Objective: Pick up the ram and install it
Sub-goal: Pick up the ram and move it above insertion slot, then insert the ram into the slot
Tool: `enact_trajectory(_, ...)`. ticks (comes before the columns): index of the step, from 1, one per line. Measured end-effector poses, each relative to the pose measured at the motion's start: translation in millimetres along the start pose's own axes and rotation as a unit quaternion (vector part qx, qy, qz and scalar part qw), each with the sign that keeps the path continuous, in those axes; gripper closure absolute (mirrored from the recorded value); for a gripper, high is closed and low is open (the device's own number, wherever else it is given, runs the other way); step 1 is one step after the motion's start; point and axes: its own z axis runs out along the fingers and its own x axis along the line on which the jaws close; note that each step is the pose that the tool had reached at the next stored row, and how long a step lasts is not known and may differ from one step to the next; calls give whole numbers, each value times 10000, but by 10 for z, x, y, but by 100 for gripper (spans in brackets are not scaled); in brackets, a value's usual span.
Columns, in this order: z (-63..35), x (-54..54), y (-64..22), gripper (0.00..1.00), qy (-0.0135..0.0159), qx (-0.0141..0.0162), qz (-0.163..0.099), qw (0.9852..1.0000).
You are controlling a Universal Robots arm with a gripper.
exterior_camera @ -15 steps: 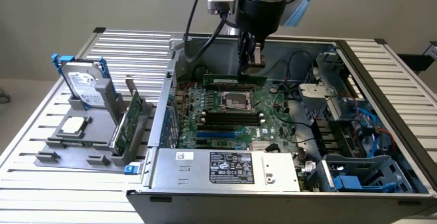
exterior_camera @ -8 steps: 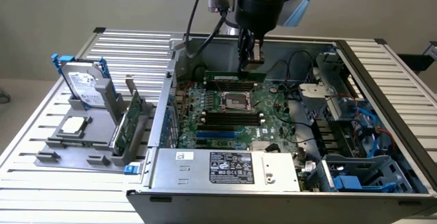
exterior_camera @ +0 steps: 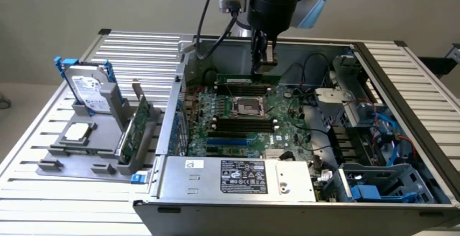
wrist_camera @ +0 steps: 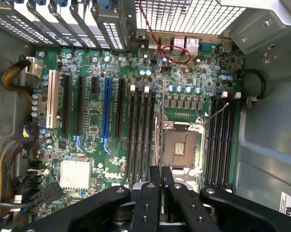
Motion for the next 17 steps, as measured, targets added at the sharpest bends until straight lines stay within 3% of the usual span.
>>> enact_trajectory(13, 0, 0, 0, 87, 1, 0, 0, 10000)
enact_trajectory(17, 68, -8, 33, 87, 19, -2, 9, 10000)
